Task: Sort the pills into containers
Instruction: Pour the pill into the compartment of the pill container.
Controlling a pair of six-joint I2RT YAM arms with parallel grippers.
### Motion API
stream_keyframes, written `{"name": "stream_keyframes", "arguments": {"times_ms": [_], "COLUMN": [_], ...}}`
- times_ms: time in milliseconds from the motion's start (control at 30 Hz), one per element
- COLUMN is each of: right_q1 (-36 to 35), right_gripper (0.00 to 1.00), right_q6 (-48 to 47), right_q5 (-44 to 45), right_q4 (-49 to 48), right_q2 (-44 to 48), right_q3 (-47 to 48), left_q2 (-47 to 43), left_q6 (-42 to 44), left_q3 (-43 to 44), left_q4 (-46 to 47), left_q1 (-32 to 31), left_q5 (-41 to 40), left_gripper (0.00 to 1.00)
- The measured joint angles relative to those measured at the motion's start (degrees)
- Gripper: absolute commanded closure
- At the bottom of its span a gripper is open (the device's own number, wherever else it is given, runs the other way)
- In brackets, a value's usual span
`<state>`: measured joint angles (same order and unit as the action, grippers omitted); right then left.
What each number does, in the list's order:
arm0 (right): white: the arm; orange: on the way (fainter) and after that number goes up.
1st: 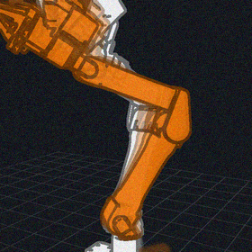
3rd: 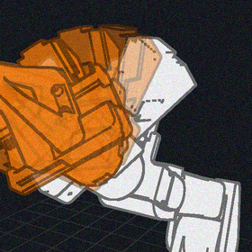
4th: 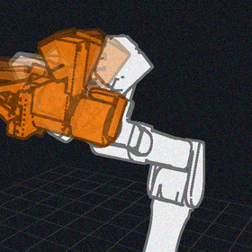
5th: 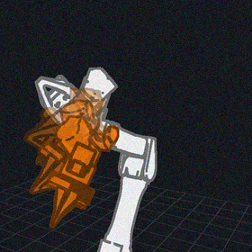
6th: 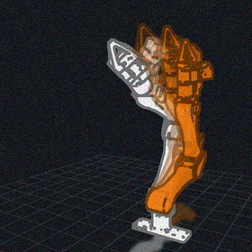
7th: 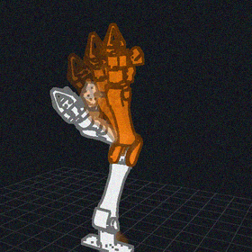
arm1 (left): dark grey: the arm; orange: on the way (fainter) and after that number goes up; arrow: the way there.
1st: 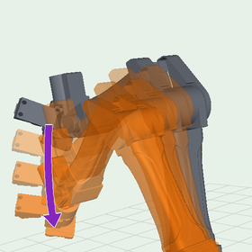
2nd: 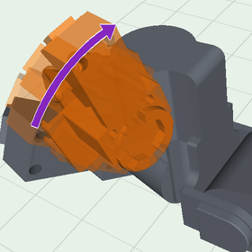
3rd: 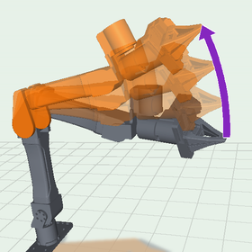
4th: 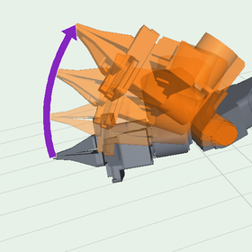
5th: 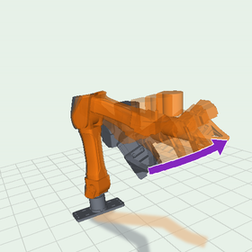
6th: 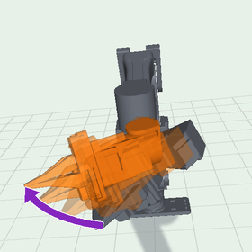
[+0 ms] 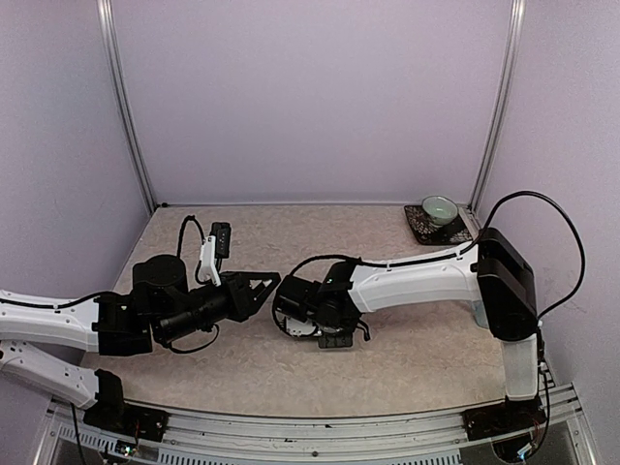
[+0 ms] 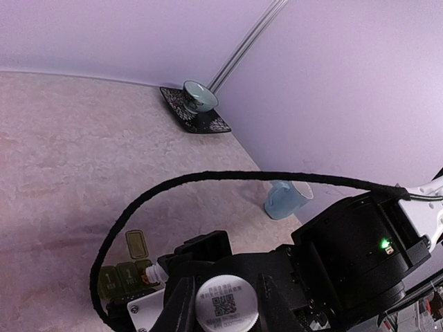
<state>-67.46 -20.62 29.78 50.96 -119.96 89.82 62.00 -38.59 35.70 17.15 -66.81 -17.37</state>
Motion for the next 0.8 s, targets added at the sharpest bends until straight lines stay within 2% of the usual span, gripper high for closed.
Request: {"name": "stream_keyframes", "arguments": {"times_ms": [800], "right_q1": [0.0], "right_gripper": [1.0], "right_q6": [0.15], "right_q5": [0.7], "right_q4": [-2.62], "right_q2": [2.12], "right_q3": [-1.36], "left_q2": [0.26], "left_q6": [-0.02], "left_q3": [0.02], "left_q4": [0.37], "left_q1": [-0.11], "left_q5": [0.04], "left_gripper": [0.86]}}
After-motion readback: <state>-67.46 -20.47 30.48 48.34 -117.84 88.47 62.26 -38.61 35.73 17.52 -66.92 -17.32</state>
